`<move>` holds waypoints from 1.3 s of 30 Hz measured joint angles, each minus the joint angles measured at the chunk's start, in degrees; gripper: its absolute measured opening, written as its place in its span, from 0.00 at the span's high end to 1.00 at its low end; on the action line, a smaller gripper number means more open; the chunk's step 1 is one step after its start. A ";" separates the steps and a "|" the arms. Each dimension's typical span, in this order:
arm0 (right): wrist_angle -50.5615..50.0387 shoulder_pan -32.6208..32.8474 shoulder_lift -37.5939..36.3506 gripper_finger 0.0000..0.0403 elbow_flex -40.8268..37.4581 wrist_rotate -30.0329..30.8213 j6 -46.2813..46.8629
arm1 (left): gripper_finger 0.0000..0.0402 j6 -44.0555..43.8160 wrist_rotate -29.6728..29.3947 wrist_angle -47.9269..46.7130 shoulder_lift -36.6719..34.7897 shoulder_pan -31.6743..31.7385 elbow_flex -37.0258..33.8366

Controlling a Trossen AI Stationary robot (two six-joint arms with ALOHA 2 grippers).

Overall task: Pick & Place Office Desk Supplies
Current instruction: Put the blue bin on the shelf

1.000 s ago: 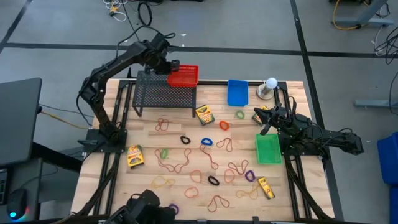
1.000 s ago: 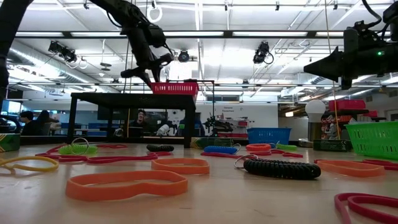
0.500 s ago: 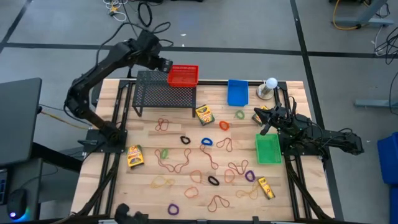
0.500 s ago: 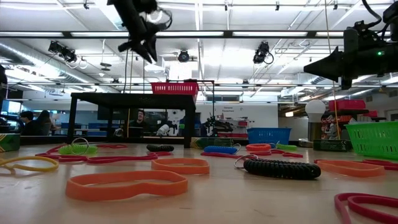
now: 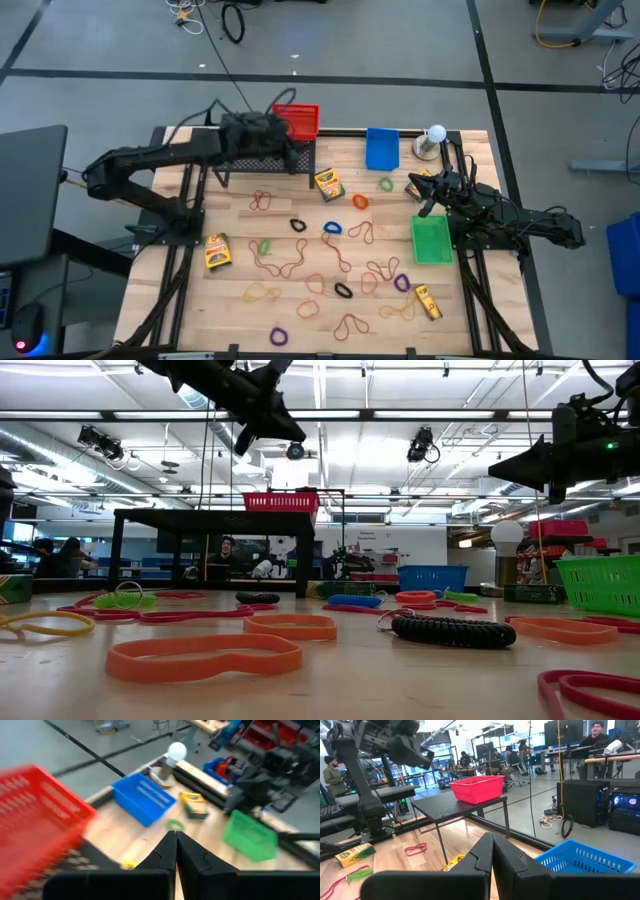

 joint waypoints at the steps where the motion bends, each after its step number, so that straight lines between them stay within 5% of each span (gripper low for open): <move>1: 0.03 0.00 0.00 0.97 -0.02 0.00 0.00 | 0.97 -1.62 -1.03 0.49 0.38 -0.72 0.09; 12: 8.75 -0.17 0.00 0.97 -0.02 0.62 5.98 | 0.99 -1.78 -9.36 3.62 0.25 -9.69 -4.42; 19: 6.79 -0.72 3.66 0.99 1.89 -1.49 12.63 | 0.99 -1.37 -12.66 23.35 0.31 -13.62 -17.69; 27: -12.73 -1.35 26.16 0.99 20.49 2.23 14.96 | 0.99 -1.83 -10.46 47.25 0.34 -11.70 -30.58; 39: -48.39 -11.92 66.26 0.98 56.08 -12.00 34.80 | 0.93 -2.68 -10.04 48.51 0.33 -11.38 -31.50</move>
